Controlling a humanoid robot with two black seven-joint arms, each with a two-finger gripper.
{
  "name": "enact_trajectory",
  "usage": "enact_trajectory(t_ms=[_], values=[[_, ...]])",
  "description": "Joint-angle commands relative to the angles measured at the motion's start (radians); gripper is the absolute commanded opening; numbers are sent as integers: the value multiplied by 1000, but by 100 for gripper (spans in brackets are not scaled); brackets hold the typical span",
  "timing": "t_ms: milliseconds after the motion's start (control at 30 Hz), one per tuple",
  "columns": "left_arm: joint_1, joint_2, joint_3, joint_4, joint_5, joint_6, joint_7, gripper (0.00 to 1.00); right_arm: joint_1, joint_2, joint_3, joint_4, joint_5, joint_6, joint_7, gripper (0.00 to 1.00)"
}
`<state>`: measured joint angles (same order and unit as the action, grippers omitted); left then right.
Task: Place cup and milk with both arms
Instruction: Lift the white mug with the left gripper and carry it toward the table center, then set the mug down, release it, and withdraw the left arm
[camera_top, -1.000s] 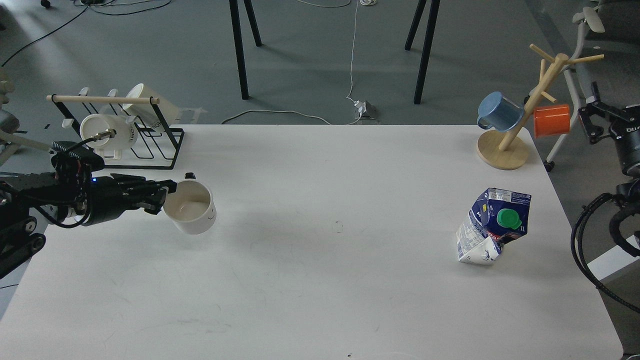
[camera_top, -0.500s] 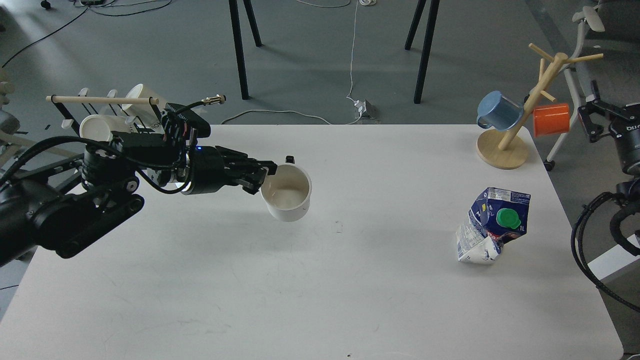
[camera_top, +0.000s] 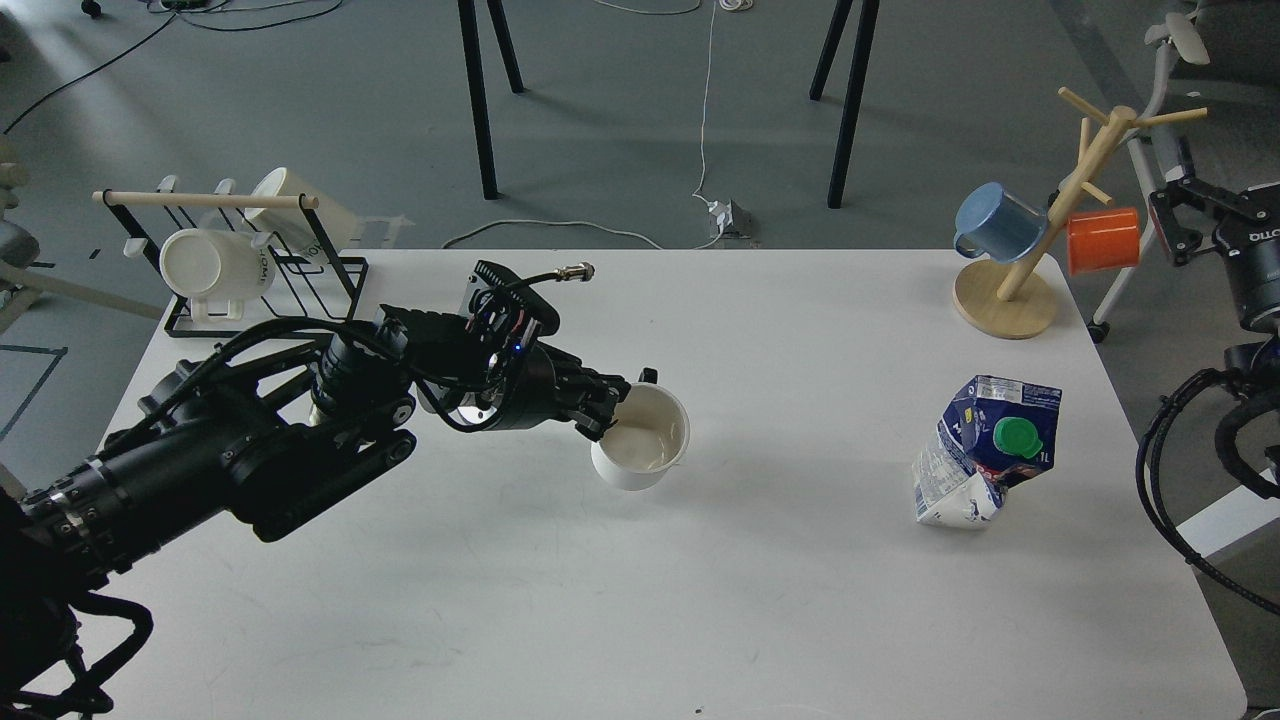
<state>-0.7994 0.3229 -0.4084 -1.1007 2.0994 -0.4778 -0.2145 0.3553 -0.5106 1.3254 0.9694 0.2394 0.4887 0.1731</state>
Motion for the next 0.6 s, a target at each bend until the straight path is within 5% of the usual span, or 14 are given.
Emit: enact_trajectory(t_ms=[0, 167, 367, 500, 567], values=[[25, -4, -1, 21, -1, 4, 3, 9, -1, 0, 1, 0, 0, 0, 0, 99], [29, -4, -1, 19, -1, 4, 3, 16, -1, 1, 0, -1, 0, 0, 0, 99], [62, 11, -26, 4, -13, 4, 1, 47, -6, -2, 0, -3, -2, 0, 0, 99], [81, 24, -171, -48, -186, 2, 0, 51, -33, -17, 1, 0, 3, 0, 0, 99], [92, 15, -260, -53, -345, 5, 1, 62, -58, -19, 11, 0, 5, 0, -1, 99]])
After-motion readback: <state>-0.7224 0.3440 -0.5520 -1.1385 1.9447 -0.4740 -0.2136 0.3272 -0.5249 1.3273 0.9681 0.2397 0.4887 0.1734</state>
